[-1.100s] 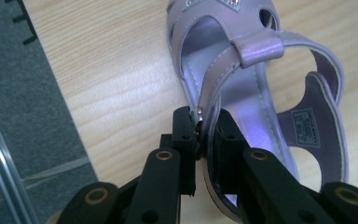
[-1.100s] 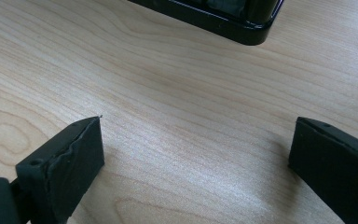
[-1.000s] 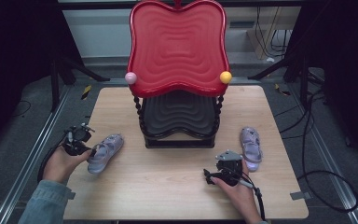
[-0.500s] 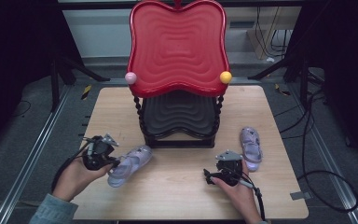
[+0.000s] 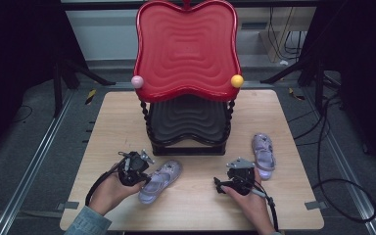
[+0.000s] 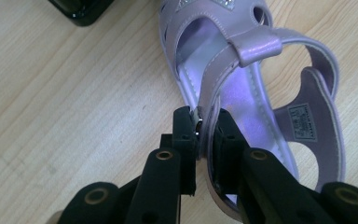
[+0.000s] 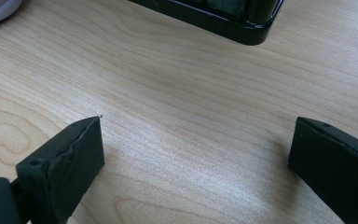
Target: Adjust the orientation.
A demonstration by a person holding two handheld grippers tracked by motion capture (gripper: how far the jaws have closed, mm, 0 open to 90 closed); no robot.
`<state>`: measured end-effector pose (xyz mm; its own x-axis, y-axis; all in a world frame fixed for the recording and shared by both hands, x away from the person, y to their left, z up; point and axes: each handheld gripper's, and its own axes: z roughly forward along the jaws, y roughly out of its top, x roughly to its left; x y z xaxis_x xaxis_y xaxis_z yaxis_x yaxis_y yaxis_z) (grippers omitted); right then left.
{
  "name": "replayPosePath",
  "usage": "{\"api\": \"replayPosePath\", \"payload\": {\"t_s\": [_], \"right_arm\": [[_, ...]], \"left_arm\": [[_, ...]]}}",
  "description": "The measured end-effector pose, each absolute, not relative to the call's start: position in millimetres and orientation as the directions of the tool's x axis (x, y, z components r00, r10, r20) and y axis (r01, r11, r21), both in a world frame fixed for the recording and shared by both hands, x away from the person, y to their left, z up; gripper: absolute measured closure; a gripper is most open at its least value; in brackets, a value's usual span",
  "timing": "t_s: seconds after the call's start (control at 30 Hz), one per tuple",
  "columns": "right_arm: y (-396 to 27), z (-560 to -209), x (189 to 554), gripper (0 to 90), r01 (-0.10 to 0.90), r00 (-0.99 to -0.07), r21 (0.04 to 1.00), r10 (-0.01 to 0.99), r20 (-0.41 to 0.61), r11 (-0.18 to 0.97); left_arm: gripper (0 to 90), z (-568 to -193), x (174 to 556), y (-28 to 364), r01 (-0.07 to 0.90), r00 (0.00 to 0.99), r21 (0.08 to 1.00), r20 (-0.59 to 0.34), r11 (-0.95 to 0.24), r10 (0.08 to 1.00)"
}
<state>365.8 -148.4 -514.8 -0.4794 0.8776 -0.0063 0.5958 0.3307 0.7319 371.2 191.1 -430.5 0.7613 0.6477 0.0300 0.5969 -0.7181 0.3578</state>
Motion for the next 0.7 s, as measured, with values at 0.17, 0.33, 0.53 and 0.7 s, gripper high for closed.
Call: {"api": "replayPosePath", "payload": {"t_s": [0.17,0.33,0.53,0.7], "right_arm": [[-148.4,-514.8,365.8,3.5,0.596,-0.479,0.732,0.878,-0.006,0.331],[-148.3,-514.8,365.8,3.5,0.596,-0.479,0.732,0.878,-0.006,0.331],[-148.3,-514.8,365.7,3.6,0.596,-0.479,0.732,0.878,-0.006,0.330],[-148.3,-514.8,365.7,3.6,0.596,-0.479,0.732,0.878,-0.006,0.330]], "left_arm": [[80.4,-438.7,364.2,187.7,0.603,0.755,0.327,0.060,-0.727,0.653],[66.3,-434.3,360.3,188.1,0.608,0.739,0.355,0.073,-0.710,0.670],[59.1,-406.4,347.3,190.4,0.573,0.742,0.421,0.096,-0.703,0.663],[61.0,-389.5,331.5,184.6,0.538,0.774,0.440,0.079,-0.719,0.628]]}}
